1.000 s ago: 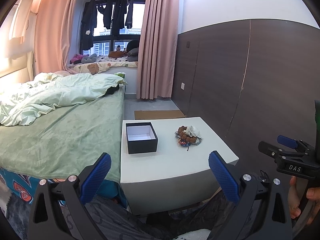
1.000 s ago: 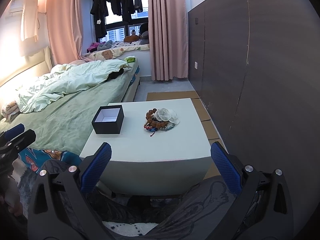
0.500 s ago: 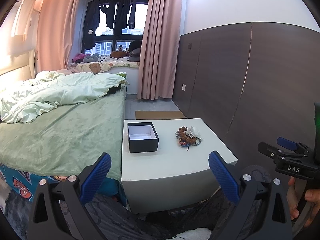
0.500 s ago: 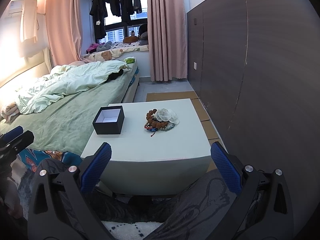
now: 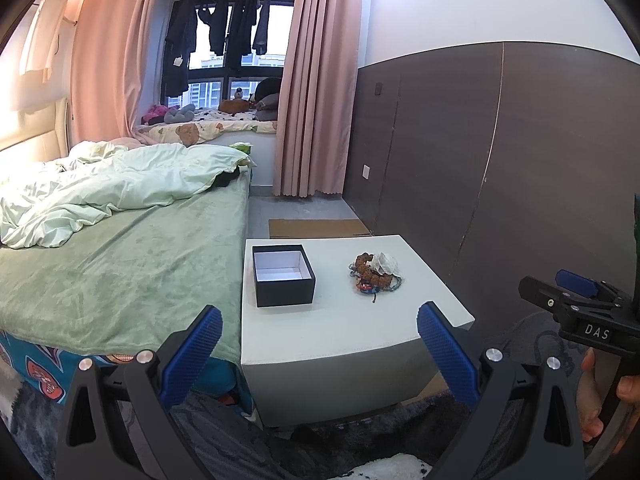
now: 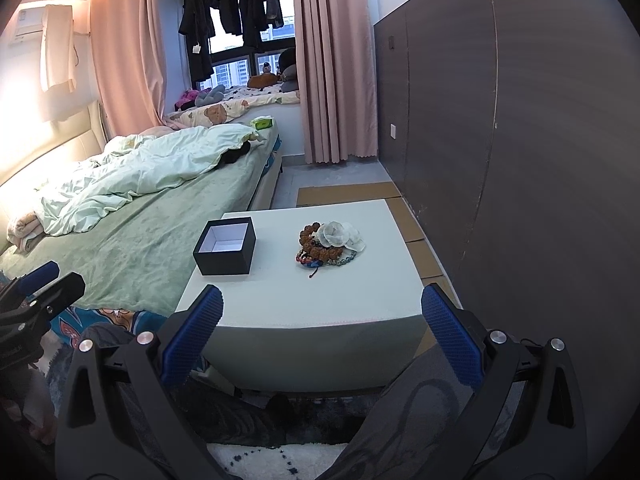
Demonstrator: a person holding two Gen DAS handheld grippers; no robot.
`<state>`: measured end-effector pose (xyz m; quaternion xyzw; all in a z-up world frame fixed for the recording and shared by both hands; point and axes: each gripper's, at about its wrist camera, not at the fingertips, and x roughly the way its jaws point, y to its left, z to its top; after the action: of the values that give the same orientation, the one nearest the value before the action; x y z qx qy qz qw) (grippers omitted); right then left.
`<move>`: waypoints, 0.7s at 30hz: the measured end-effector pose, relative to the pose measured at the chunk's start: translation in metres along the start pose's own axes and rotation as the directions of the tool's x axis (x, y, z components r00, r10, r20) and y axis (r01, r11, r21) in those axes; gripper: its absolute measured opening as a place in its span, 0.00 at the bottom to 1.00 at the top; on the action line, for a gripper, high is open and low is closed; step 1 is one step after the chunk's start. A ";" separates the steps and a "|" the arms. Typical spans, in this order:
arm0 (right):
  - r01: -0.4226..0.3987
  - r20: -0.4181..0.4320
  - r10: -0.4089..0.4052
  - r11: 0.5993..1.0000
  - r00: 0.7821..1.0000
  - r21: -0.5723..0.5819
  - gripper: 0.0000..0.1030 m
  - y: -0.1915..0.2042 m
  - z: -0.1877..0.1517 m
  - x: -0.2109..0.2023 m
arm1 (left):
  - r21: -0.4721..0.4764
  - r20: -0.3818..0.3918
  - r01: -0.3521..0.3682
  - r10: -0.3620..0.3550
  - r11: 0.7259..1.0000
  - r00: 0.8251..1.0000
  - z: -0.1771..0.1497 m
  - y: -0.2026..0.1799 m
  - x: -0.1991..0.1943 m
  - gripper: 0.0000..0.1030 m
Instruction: Organize jewelry
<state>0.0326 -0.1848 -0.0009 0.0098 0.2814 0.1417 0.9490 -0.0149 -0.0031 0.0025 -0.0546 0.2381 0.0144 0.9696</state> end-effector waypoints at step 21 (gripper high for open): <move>-0.076 -0.073 0.085 0.990 0.994 0.117 0.96 -0.040 0.044 0.061 | -0.014 -0.068 0.013 -0.014 1.000 0.998 0.055 -0.008 0.037 0.92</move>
<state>0.1158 -0.2032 -0.0004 0.0697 0.3251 0.1642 0.9287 0.0437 -0.0050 0.0348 -0.0634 0.2706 0.0079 0.9606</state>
